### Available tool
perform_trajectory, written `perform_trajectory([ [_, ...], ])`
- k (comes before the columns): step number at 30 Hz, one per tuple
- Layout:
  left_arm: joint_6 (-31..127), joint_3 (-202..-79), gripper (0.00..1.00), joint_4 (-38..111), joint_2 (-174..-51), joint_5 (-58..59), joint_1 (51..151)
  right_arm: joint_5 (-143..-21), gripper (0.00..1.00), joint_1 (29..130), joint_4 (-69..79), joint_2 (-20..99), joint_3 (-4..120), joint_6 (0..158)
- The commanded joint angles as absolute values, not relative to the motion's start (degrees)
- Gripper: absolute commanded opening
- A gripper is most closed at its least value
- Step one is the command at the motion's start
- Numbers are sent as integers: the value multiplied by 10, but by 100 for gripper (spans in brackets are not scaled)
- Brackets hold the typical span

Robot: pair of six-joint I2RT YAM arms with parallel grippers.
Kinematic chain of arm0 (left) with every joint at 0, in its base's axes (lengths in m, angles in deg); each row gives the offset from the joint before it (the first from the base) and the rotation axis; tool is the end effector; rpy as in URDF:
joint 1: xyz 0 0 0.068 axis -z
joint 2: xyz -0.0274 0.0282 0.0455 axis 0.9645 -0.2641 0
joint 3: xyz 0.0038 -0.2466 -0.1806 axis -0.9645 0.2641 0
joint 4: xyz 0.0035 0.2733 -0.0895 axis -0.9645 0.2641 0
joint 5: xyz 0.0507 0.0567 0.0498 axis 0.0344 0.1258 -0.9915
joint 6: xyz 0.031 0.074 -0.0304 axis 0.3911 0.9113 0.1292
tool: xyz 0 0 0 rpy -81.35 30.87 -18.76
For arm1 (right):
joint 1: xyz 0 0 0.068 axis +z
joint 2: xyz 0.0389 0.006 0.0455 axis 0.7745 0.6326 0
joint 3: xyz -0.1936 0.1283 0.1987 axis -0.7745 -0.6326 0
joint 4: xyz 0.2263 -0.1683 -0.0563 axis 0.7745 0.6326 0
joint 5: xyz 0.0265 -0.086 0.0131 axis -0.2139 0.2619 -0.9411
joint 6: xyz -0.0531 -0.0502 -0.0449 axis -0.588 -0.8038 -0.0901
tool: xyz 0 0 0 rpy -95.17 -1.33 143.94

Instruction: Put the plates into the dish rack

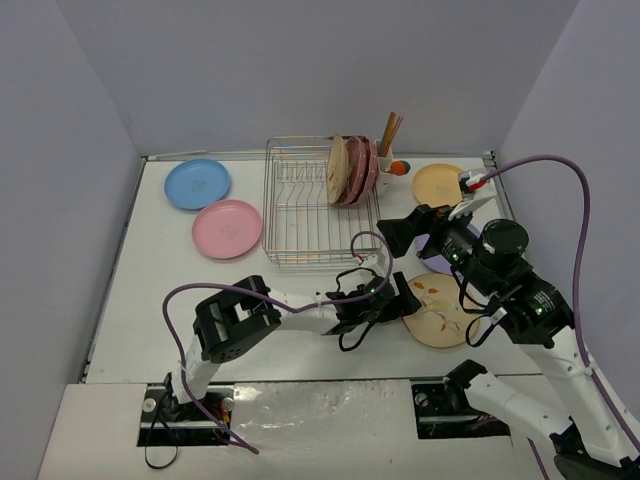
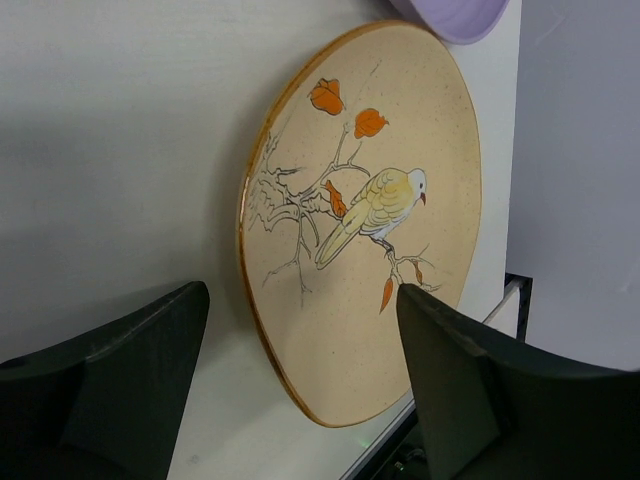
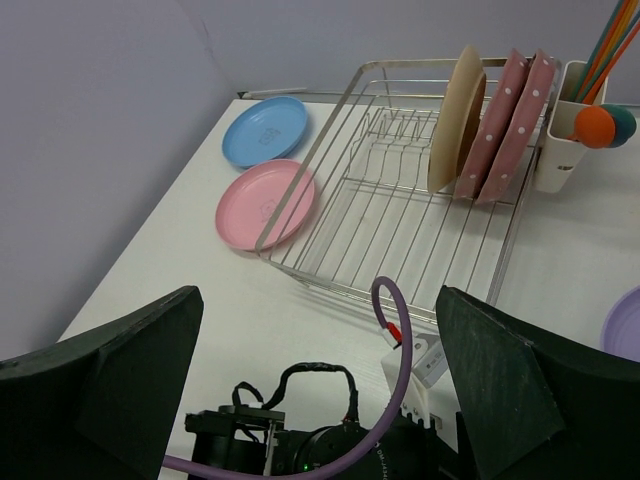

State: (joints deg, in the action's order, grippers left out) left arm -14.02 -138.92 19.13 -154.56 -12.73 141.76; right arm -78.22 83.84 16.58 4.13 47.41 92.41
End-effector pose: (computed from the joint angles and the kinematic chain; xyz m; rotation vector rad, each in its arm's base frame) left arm 0.2083 -0.4761 0.1524 -0.2028 2.3668 -1.3301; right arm 0.1641 0.1128 0.4923 -0.2223 1.4843 0.8019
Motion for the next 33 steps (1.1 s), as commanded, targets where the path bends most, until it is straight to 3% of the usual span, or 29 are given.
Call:
perform_trajectory([
  [1, -171, -1416, 70, 159, -1560, -131, 1430, -796, 100, 837, 151, 36, 496, 905],
  [8, -213, -1400, 50, 141, -1591, -130, 1437, -804, 100, 837, 157, 25, 493, 899],
  [17, -224, -1347, 1, 139, -1557, -159, 1437, -811, 100, 838, 163, 15, 473, 901],
  [27, -240, -1198, 0, 144, -1390, -227, 1437, -847, 100, 837, 188, 25, 442, 925],
  [33, -254, -1092, 0, 281, -1199, -307, 1437, -885, 100, 838, 196, 29, 374, 963],
])
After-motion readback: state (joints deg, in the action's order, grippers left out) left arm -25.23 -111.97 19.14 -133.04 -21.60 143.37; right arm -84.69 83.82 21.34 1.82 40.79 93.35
